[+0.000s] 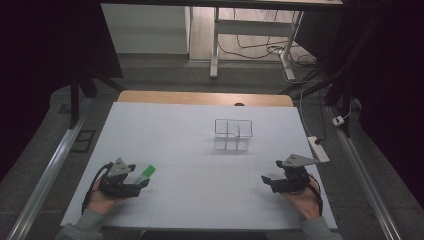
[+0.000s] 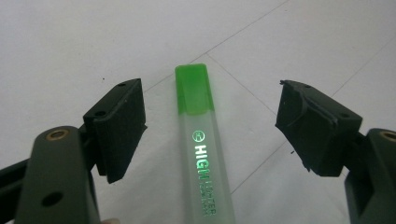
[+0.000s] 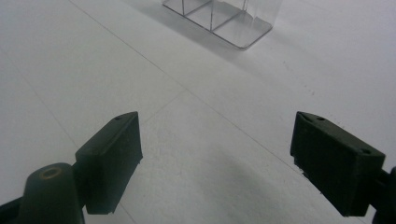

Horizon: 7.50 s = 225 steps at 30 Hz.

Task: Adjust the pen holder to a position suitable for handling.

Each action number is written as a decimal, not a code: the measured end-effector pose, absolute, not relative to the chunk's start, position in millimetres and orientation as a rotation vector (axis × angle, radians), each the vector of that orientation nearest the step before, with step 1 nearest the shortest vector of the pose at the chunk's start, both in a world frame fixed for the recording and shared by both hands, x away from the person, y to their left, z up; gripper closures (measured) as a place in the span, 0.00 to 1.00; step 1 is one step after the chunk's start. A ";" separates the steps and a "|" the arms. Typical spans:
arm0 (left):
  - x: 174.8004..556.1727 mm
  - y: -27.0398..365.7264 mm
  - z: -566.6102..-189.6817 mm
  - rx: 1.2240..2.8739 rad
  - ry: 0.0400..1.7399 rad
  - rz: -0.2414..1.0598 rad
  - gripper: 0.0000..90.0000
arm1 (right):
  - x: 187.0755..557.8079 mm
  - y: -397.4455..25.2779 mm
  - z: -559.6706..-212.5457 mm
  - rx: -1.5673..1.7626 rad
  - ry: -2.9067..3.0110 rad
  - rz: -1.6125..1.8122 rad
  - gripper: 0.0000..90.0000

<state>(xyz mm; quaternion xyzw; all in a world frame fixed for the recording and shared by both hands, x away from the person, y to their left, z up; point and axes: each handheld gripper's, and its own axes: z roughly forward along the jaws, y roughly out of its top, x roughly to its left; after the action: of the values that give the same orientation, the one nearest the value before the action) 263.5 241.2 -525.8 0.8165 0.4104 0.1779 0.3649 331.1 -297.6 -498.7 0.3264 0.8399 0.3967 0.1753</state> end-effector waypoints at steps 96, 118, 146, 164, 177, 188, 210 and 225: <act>264.6 247.0 -523.7 2.091 1.066 0.469 0.26 | 455.5 -248.2 -489.2 1.128 2.389 1.025 0.99; 264.3 246.1 -524.1 2.095 1.061 0.469 0.26 | 457.4 -239.8 -495.0 1.127 2.402 0.999 0.99; 265.2 244.8 -525.1 2.107 1.060 0.467 0.26 | 458.6 -219.3 -496.1 1.114 2.406 1.010 0.99; 265.0 245.1 -525.1 2.106 1.059 0.465 0.26 | 460.8 -186.1 -498.3 1.069 2.439 1.016 0.99; 264.8 245.3 -525.0 2.107 1.057 0.465 0.26 | 460.7 -168.3 -498.9 1.038 2.463 1.021 0.99; 264.8 245.6 -524.9 2.108 1.056 0.468 0.26 | 461.6 -156.1 -499.9 1.014 2.475 1.032 0.99; 265.5 246.3 -525.4 2.105 1.062 0.468 0.26 | 447.3 -164.9 -492.0 0.985 2.439 1.034 0.99; 267.0 245.2 -525.9 2.110 1.063 0.469 0.26 | 402.4 -204.2 -492.0 0.950 2.473 1.013 0.99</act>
<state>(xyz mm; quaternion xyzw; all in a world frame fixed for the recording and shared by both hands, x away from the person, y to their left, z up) 267.0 245.2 -525.9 0.8177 0.4122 0.1816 0.3584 402.4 -204.2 -492.0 0.3310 0.8618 0.3530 0.1523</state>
